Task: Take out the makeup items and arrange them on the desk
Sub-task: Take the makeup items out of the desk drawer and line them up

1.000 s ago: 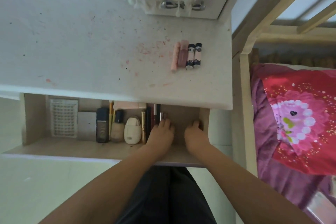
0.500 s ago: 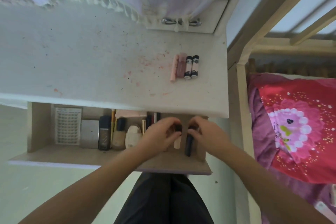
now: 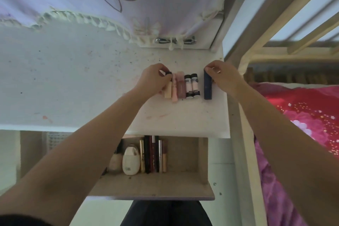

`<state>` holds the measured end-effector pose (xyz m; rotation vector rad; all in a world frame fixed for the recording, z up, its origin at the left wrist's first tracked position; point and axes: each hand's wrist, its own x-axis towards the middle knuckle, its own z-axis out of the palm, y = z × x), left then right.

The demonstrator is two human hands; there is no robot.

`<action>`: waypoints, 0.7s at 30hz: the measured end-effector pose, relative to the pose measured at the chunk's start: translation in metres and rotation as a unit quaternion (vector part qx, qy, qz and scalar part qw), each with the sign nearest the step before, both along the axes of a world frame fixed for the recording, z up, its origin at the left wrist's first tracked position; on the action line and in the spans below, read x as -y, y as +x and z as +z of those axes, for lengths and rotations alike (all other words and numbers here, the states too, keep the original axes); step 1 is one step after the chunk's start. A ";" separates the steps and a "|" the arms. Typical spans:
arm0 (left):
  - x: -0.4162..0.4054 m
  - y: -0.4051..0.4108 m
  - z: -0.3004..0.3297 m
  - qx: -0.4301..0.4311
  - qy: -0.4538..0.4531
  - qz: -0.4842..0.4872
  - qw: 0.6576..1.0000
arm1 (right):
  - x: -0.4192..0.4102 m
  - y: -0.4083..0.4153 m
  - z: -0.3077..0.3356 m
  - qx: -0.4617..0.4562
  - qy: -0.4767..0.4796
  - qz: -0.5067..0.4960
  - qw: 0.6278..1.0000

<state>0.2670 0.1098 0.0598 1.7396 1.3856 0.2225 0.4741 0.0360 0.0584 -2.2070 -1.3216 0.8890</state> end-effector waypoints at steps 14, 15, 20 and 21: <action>0.040 -0.017 0.000 0.025 0.110 0.009 0.994 | 0.034 -0.009 0.007 0.077 0.095 -0.072 0.990; 0.057 -0.032 0.004 0.049 0.124 0.005 0.991 | 0.050 -0.021 0.013 0.082 0.134 -0.065 0.985; 0.164 -0.104 -0.036 -0.042 0.072 -0.161 0.983 | 0.150 -0.117 -0.019 -0.029 0.077 0.174 0.981; 0.174 -0.109 -0.055 -0.079 0.059 -0.181 0.978 | 0.159 -0.131 -0.036 -0.031 0.003 0.201 0.979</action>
